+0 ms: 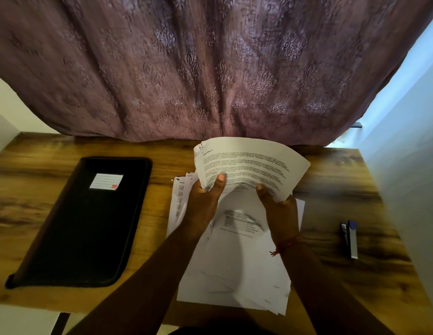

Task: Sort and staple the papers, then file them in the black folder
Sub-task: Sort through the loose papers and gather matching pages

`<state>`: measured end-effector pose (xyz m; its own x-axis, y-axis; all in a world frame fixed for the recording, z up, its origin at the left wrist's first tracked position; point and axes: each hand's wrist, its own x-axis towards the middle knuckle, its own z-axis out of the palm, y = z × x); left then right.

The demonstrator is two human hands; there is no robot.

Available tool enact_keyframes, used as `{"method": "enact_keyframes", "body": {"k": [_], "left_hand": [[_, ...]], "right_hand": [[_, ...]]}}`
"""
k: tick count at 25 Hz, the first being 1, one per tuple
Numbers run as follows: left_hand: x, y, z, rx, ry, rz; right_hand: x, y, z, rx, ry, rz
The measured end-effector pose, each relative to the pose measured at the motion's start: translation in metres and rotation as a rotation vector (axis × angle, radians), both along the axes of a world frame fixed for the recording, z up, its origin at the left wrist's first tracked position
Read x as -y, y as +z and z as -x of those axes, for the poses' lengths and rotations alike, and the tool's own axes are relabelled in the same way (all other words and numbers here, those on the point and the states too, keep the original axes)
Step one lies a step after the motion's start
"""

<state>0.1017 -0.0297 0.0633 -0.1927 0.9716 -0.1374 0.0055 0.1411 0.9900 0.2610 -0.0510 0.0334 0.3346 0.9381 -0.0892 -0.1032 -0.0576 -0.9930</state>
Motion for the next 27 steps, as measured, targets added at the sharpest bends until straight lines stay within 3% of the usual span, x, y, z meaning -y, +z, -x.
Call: {"method": "enact_keyframes", "body": {"k": [17, 23, 27], "left_hand": [[-0.001, 0.0, 0.01, 0.001, -0.161, -0.069], [-0.005, 0.005, 0.02, -0.013, -0.213, -0.079], [-0.018, 0.013, 0.035, -0.086, -0.42, -0.046]], "right_hand": [[0.009, 0.003, 0.011, -0.019, -0.104, -0.017], [0.015, 0.012, 0.015, 0.097, -0.177, -0.083], [0.014, 0.03, -0.008, -0.004, -0.07, 0.098]]}}
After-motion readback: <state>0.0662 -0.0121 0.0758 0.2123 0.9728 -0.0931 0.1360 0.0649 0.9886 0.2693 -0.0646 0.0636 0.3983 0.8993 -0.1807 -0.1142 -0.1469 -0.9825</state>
